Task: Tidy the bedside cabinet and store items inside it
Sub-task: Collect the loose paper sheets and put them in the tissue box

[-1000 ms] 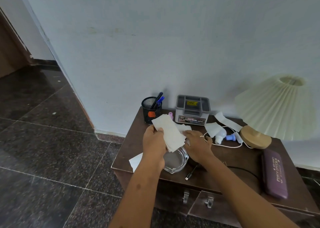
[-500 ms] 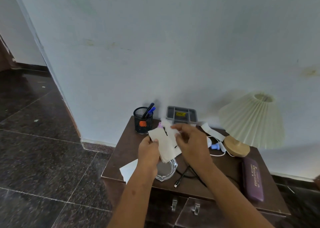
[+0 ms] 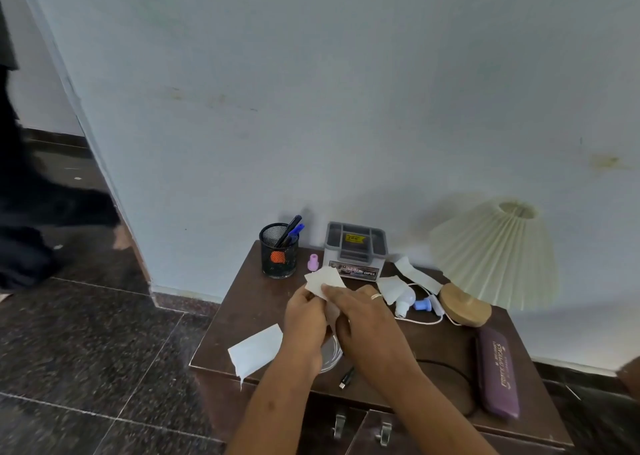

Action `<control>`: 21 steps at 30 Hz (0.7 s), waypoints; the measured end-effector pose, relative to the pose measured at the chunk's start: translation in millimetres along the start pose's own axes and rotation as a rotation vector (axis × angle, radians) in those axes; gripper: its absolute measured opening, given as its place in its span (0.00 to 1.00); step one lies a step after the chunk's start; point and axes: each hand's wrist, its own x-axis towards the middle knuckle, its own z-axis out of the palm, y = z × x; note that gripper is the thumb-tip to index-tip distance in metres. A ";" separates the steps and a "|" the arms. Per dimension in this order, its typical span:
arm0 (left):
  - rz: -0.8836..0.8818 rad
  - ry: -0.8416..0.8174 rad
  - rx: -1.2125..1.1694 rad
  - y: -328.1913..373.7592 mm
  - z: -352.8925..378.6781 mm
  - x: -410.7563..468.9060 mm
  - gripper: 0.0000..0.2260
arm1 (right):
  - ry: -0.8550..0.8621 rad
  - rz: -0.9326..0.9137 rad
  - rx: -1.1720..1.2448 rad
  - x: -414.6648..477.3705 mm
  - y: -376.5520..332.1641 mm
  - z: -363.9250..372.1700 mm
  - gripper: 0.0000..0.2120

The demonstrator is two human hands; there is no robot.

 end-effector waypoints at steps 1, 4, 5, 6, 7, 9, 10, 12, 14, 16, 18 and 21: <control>0.003 0.003 -0.015 0.1 -0.8 1.1 0.12 | -0.006 0.001 0.002 0.9 0.0 2.6 0.23; 0.000 -0.003 -0.076 2.4 -2.5 1.3 0.11 | 0.026 0.015 0.027 3.9 0.9 7.0 0.22; 0.003 -0.004 -0.083 2.2 -2.6 2.1 0.11 | 0.044 0.024 0.038 5.0 0.8 6.7 0.21; 0.008 -0.004 -0.086 1.9 -2.8 2.9 0.11 | 0.056 0.033 0.048 5.8 0.7 5.6 0.21; 0.014 -0.001 -0.086 1.2 -2.4 3.5 0.12 | 0.060 0.046 0.053 6.9 1.5 4.2 0.21; 0.030 0.014 -0.073 -0.2 -1.2 4.5 0.12 | 0.091 0.081 0.059 7.5 4.0 -0.3 0.22; 0.034 0.023 -0.061 -0.6 -0.6 4.7 0.12 | 0.124 0.095 0.059 7.9 6.2 -2.9 0.22; 0.037 0.022 -0.042 -1.4 1.1 3.7 0.11 | 0.179 0.134 0.060 8.4 12.1 -7.2 0.23; 0.038 0.016 -0.045 -1.7 3.3 1.2 0.10 | 0.219 0.168 0.072 8.7 16.8 -8.2 0.24; 0.039 0.013 -0.035 -2.1 5.5 -0.7 0.11 | 0.216 0.138 0.053 8.2 17.0 -6.0 0.25; 0.046 0.006 -0.038 -2.2 6.7 -2.5 0.11 | 0.153 0.078 0.034 6.6 12.6 0.5 0.25; 0.046 0.009 -0.030 -2.1 5.7 -2.6 0.10 | 0.049 0.002 -0.165 7.1 7.6 14.5 0.29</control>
